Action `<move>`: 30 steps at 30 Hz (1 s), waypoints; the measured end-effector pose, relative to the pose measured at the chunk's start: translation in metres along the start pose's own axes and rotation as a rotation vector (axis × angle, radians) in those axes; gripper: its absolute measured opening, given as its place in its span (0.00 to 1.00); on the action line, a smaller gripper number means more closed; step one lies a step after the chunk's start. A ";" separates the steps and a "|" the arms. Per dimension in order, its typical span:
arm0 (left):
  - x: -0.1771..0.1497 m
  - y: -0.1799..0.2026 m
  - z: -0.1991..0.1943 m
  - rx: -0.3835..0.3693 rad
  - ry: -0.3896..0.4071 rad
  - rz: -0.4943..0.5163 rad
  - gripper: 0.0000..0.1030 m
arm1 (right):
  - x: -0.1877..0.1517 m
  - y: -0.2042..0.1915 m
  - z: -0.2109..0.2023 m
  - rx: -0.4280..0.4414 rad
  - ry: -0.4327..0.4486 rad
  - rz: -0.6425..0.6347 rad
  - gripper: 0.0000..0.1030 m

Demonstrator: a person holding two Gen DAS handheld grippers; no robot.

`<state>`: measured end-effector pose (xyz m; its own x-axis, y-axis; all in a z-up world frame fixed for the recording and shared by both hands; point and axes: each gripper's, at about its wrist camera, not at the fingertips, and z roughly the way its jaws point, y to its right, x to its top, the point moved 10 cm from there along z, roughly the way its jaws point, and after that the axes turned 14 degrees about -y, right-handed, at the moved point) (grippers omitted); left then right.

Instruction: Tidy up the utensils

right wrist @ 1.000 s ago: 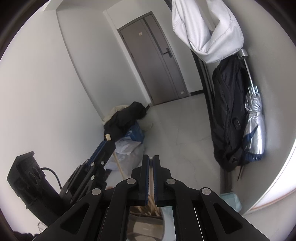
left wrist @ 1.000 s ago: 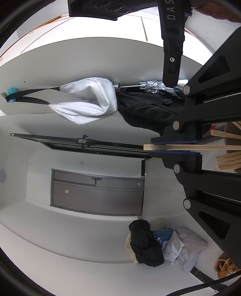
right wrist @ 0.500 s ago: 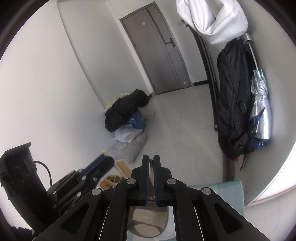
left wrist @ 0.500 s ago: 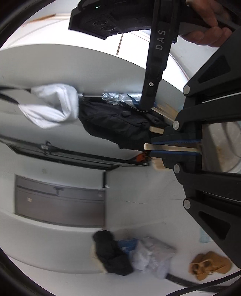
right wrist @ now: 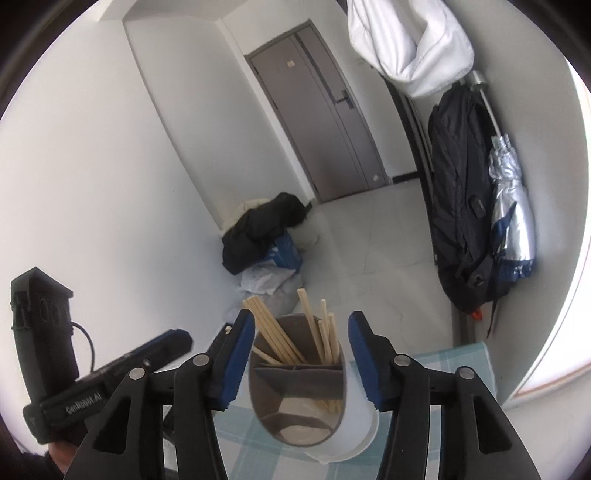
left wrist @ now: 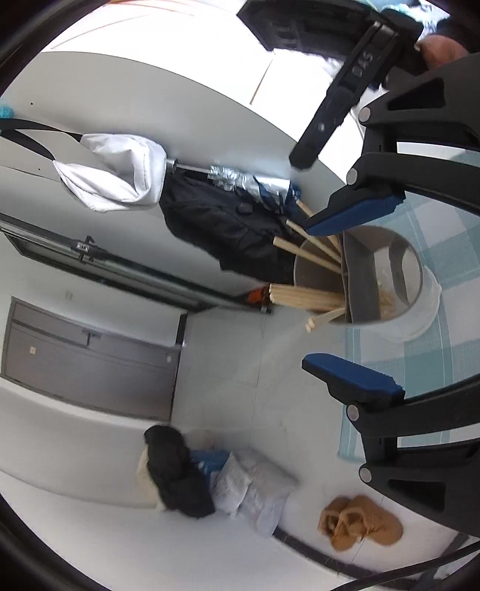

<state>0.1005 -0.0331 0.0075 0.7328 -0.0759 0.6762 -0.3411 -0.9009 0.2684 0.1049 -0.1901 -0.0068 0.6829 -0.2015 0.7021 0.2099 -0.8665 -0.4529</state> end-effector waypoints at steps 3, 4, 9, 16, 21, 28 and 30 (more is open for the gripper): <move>0.000 -0.002 -0.007 0.078 0.013 -0.016 0.72 | -0.005 -0.001 -0.015 -0.011 0.034 -0.003 0.57; -0.003 -0.002 -0.011 0.080 0.019 -0.015 0.72 | -0.007 -0.004 -0.021 -0.006 0.046 -0.008 0.58; -0.004 -0.007 -0.031 0.141 0.097 -0.032 0.74 | -0.020 -0.015 -0.039 -0.022 0.093 -0.062 0.75; -0.014 -0.017 -0.042 0.196 0.149 -0.056 0.90 | -0.043 -0.025 -0.058 -0.091 0.156 -0.121 0.82; -0.023 -0.020 -0.045 0.286 0.186 -0.035 0.98 | -0.054 -0.032 -0.070 -0.142 0.217 -0.178 0.90; -0.031 -0.019 -0.046 0.285 0.187 -0.020 0.99 | -0.060 -0.026 -0.071 -0.162 0.228 -0.169 0.93; -0.033 -0.020 -0.048 0.299 0.206 -0.022 0.99 | -0.061 -0.024 -0.072 -0.173 0.233 -0.173 0.93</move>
<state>0.0550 0.0077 0.0125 0.5938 0.0045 0.8046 -0.1174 -0.9888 0.0922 0.0077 -0.1896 0.0011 0.4652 -0.1260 0.8762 0.1735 -0.9576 -0.2299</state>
